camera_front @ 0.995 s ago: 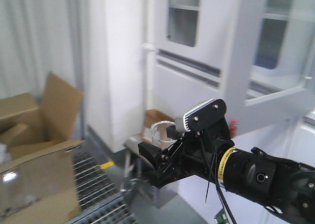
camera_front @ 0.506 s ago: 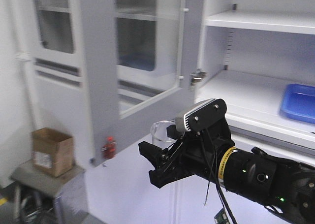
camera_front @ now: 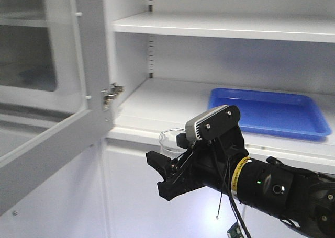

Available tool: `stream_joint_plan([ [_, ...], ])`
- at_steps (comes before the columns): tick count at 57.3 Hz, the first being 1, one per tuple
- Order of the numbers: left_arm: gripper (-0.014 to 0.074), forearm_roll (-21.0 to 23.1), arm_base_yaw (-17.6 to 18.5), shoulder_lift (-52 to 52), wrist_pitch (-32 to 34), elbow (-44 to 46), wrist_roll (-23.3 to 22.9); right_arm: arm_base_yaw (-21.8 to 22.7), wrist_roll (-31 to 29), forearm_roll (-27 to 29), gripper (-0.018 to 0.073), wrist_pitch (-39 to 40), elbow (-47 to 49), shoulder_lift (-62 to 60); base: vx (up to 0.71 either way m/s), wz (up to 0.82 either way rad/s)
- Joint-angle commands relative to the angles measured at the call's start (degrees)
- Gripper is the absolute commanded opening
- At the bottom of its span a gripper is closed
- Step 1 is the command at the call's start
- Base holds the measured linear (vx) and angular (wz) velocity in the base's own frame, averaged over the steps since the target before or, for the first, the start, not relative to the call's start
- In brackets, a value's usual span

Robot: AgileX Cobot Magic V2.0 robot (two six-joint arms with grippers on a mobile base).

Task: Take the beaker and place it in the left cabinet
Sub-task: 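Keep holding the beaker while the base drives to the cabinet, then lower the held beaker onto the blue tray on the shelf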

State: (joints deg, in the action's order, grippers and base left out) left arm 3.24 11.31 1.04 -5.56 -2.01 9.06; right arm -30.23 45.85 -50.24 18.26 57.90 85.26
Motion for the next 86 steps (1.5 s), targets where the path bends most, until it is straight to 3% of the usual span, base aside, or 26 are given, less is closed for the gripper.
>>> stream_joint_plan([
  [1,-0.0006,0.3,0.3,0.6,5.2,1.5,-0.1,0.1,-0.1,1.0,0.0155,3.4,1.7,-2.2,0.18,-0.52],
  [31,-0.0006,0.3,0.3,0.6,5.2,1.5,-0.1,0.1,-0.1,1.0,0.0155,3.0,1.7,-2.2,0.18,-0.36],
  [86,-0.0006,0.3,0.3,0.6,5.2,1.5,-0.1,0.1,-0.1,1.0,0.0155,3.0,1.7,-2.2,0.19,-0.06],
])
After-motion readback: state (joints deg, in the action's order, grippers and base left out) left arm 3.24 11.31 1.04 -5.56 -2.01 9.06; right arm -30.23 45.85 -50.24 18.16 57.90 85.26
